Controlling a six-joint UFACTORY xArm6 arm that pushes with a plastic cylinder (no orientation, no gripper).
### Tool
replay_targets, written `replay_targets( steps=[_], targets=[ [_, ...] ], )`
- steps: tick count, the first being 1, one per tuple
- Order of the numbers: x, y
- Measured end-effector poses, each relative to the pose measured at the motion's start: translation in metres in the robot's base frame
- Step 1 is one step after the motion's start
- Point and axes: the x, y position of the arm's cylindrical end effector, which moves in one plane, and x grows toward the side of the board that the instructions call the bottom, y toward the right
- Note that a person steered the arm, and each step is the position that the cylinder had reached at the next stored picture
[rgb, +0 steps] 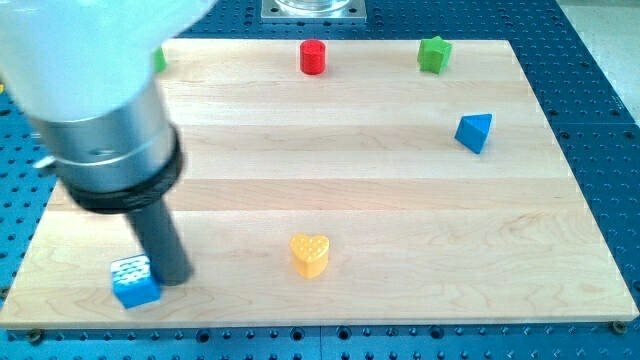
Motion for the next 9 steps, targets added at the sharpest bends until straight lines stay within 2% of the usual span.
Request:
replay_targets(
  steps=[1,2,3,4,5,6,7,8,9],
  targets=[
    [0.000,0.022],
    [0.038,0.032],
    [0.040,0.012],
    [0.033,-0.034],
    [0.024,-0.090],
    [0.009,-0.022],
    [-0.029,-0.026],
    [-0.052,-0.099],
    [-0.074,-0.121]
  ],
)
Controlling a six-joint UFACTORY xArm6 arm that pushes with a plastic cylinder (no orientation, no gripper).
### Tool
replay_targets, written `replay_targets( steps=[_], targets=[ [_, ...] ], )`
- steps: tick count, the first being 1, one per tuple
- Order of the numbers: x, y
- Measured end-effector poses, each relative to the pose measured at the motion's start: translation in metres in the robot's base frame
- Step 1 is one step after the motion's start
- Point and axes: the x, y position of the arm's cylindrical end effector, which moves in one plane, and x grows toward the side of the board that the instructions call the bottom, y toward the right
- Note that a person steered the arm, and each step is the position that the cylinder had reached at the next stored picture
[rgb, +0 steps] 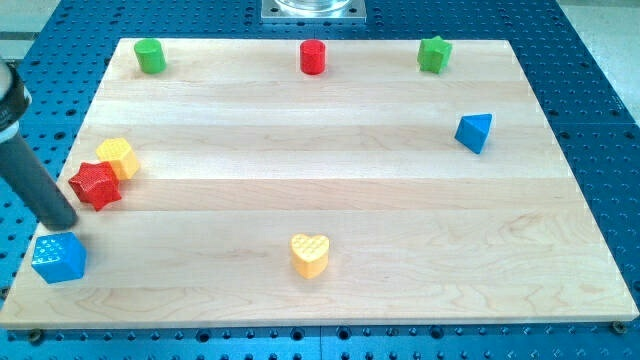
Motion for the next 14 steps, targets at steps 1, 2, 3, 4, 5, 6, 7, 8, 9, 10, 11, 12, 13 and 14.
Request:
replay_targets(
  steps=[1,2,3,4,5,6,7,8,9,10,11,12,13,14],
  targets=[
    [-0.024,-0.021],
    [-0.034,0.044],
    [-0.021,0.157],
    [-0.011,0.217],
    [0.008,0.204],
    [0.017,0.285],
    [0.017,0.398],
    [0.022,0.457],
    [0.029,0.472],
    [0.004,0.417],
    [0.053,0.420],
    [0.059,0.467],
    [0.057,0.467],
    [0.057,0.467]
  ],
)
